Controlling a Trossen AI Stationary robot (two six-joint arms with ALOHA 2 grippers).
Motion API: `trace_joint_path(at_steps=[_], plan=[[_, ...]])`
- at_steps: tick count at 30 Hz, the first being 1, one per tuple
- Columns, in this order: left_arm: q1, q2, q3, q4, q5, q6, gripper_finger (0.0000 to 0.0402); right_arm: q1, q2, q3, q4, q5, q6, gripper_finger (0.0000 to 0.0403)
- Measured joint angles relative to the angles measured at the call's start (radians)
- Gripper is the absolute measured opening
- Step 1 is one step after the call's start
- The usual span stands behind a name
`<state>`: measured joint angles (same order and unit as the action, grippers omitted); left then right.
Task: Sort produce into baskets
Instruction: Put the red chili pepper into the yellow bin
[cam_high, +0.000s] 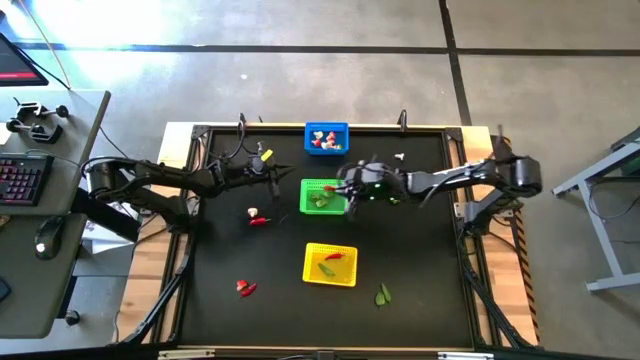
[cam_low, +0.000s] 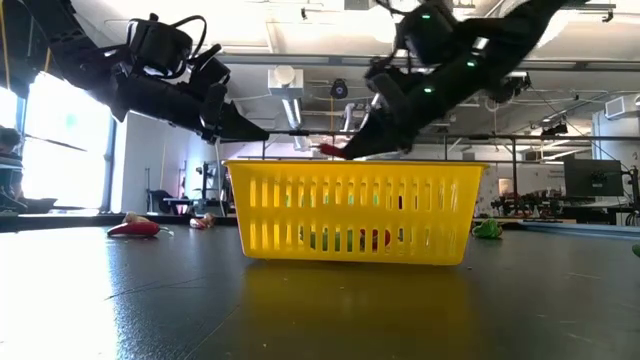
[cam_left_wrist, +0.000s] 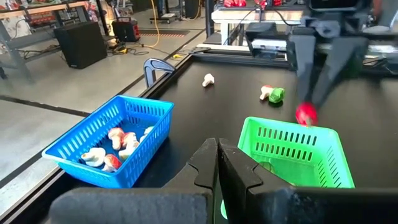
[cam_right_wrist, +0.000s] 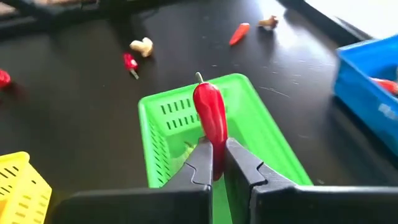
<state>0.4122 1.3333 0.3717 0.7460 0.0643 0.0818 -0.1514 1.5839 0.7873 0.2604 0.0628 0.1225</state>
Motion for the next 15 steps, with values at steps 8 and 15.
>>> trace_joint_path(at_steps=[8, 15], plan=[[0.000, 0.000, 0.000, 0.000, -0.001, 0.000, 0.0000, 0.065, 0.133, 0.178, -0.097, -0.108, -0.032, 0.0003], [0.000, 0.000, 0.000, -0.001, -0.002, 0.006, 0.0000, 0.141, 0.144, 0.201, -0.171, -0.223, -0.053, 0.0003]])
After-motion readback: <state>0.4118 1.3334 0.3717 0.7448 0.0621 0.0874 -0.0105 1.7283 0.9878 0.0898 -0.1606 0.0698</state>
